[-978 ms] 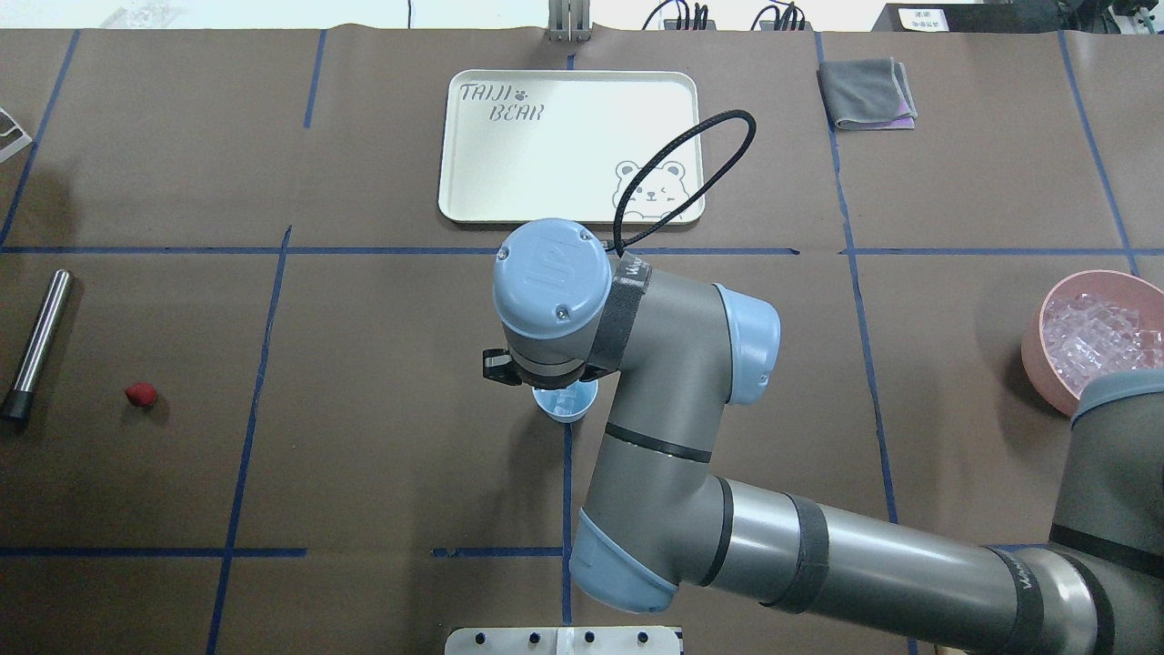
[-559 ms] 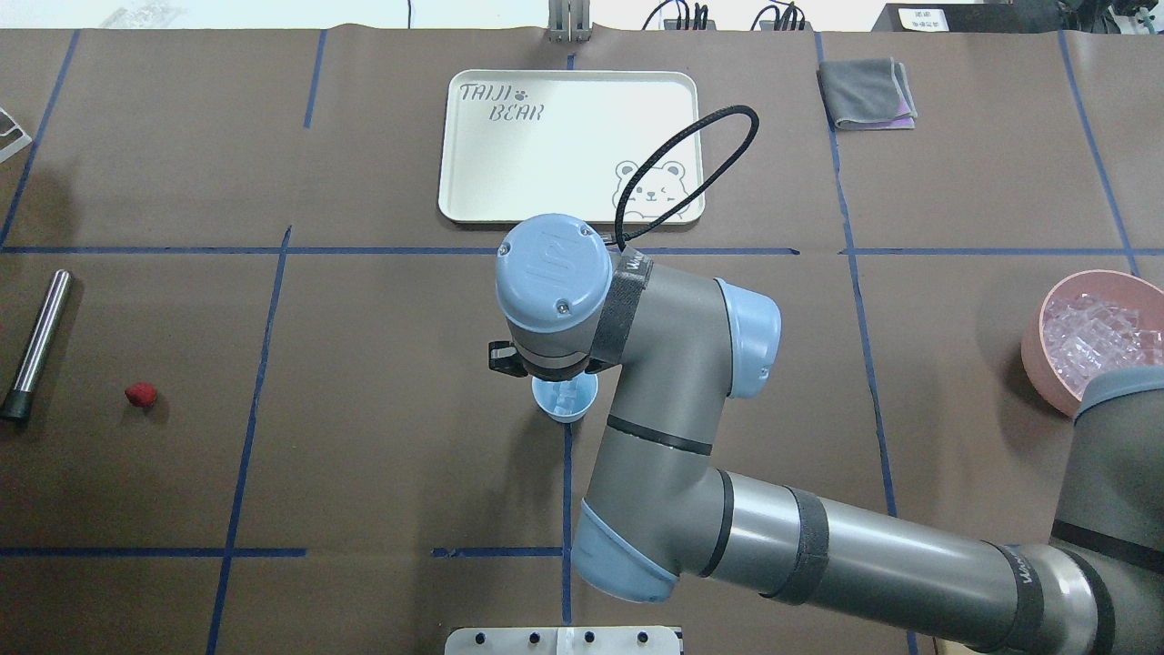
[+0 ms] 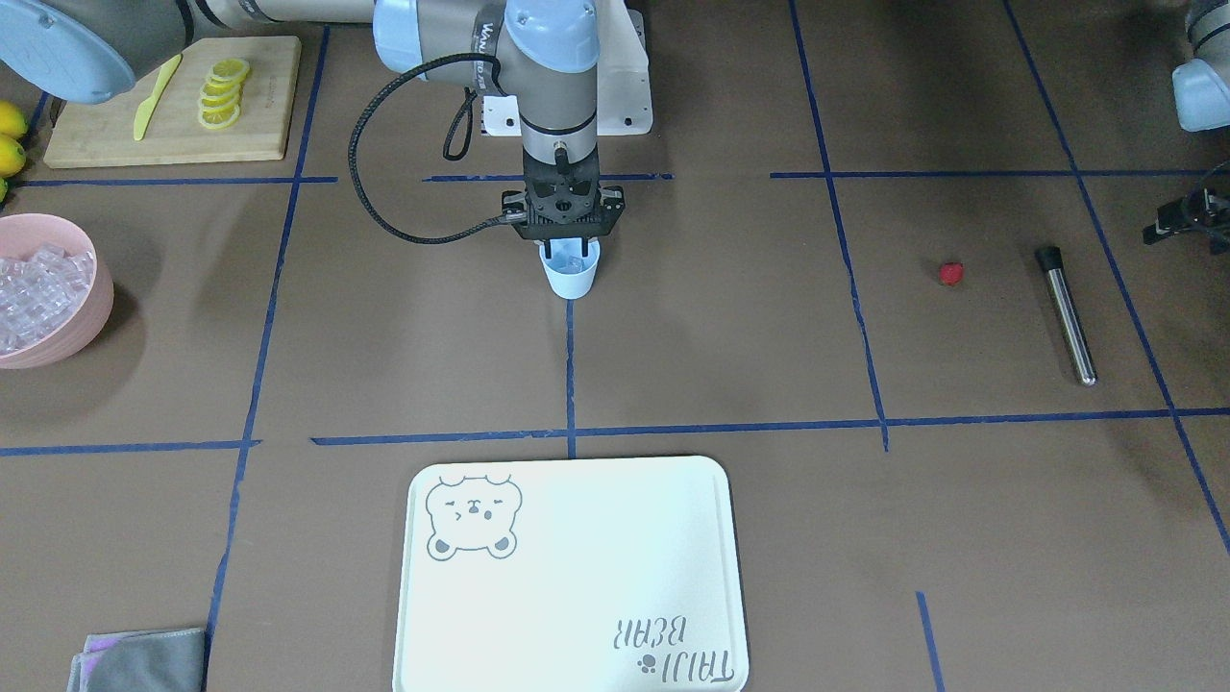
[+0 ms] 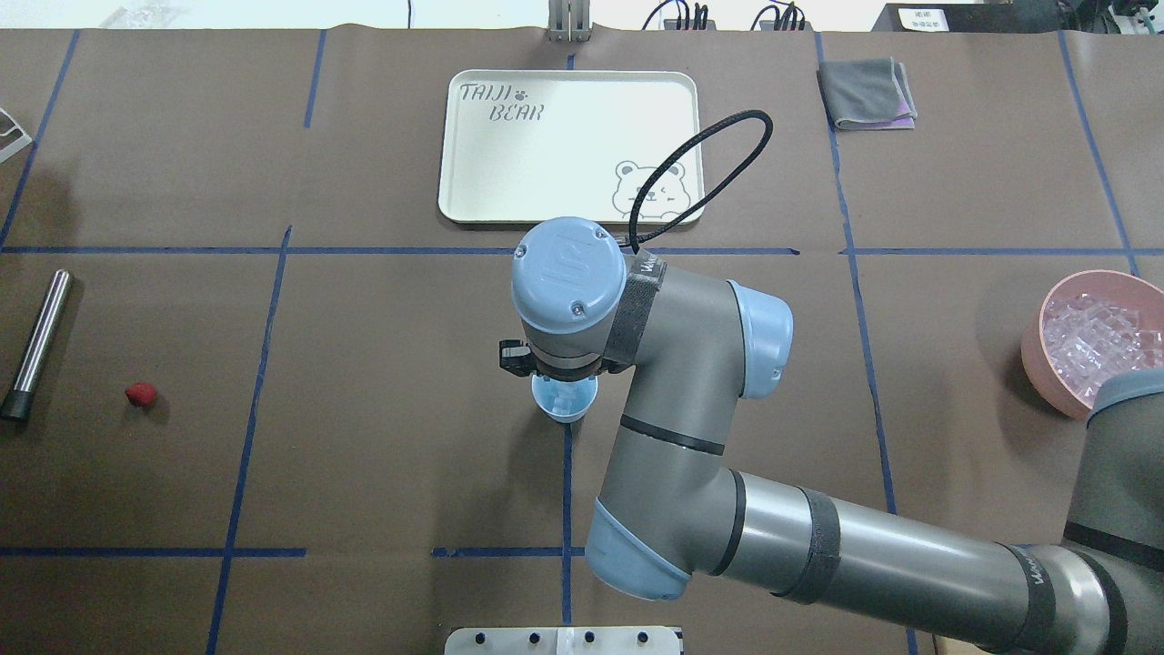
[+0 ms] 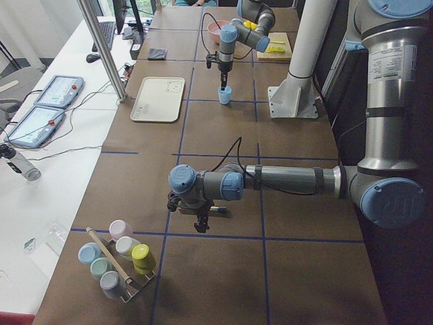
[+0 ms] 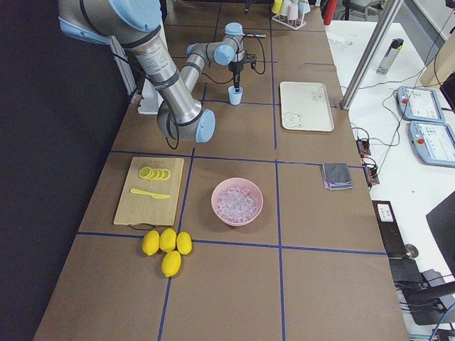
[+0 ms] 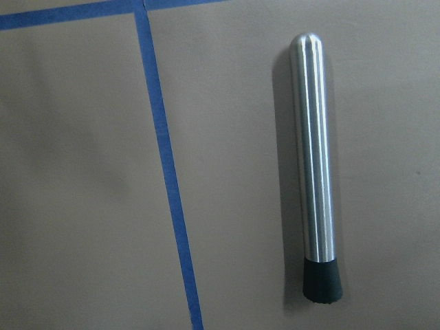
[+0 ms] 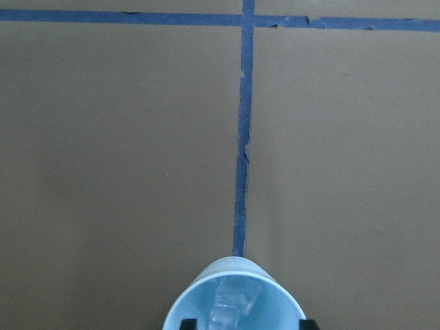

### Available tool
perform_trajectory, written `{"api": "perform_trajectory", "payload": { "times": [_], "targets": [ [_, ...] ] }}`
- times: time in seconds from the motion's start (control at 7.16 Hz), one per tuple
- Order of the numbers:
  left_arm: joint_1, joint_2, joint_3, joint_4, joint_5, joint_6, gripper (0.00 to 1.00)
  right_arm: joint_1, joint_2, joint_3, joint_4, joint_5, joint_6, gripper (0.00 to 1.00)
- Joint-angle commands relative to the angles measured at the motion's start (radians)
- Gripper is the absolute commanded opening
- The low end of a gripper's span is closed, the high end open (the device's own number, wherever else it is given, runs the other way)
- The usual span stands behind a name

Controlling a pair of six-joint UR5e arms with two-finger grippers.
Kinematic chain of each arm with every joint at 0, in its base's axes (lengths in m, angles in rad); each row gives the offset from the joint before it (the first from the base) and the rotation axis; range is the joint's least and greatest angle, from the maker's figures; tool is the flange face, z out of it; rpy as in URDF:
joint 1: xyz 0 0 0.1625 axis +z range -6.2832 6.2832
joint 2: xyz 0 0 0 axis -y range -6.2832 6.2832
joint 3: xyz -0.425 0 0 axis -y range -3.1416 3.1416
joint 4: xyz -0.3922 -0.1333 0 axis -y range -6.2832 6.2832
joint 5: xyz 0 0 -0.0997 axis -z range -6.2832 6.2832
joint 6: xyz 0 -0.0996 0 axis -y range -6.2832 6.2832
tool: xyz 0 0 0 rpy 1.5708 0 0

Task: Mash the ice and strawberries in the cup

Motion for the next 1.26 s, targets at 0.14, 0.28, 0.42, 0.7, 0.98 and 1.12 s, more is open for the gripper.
{"api": "perform_trajectory", "payload": {
  "times": [0.14,0.28,0.42,0.7,0.98,1.12],
  "targets": [
    [0.002,-0.003,0.0,0.0,0.001,-0.002,1.0,0.0,0.004,0.021,-0.001,0.01,0.002,0.98],
    [0.002,-0.012,-0.005,-0.003,0.001,-0.006,1.0,0.01,0.001,0.032,-0.003,0.016,-0.001,0.98],
    [0.002,-0.033,-0.015,0.0,0.003,-0.005,1.0,0.047,-0.007,0.035,-0.009,0.054,-0.01,0.98],
    [0.005,-0.07,-0.006,0.002,0.016,-0.003,1.0,0.125,-0.094,0.116,-0.009,0.089,-0.105,0.97],
    [0.006,-0.073,-0.003,0.005,0.019,-0.011,1.0,0.304,-0.244,0.173,-0.009,0.268,-0.356,0.98],
    [0.006,-0.078,-0.015,0.0,0.015,-0.012,1.0,0.375,-0.321,0.211,-0.009,0.292,-0.48,0.99]
  ]
}}
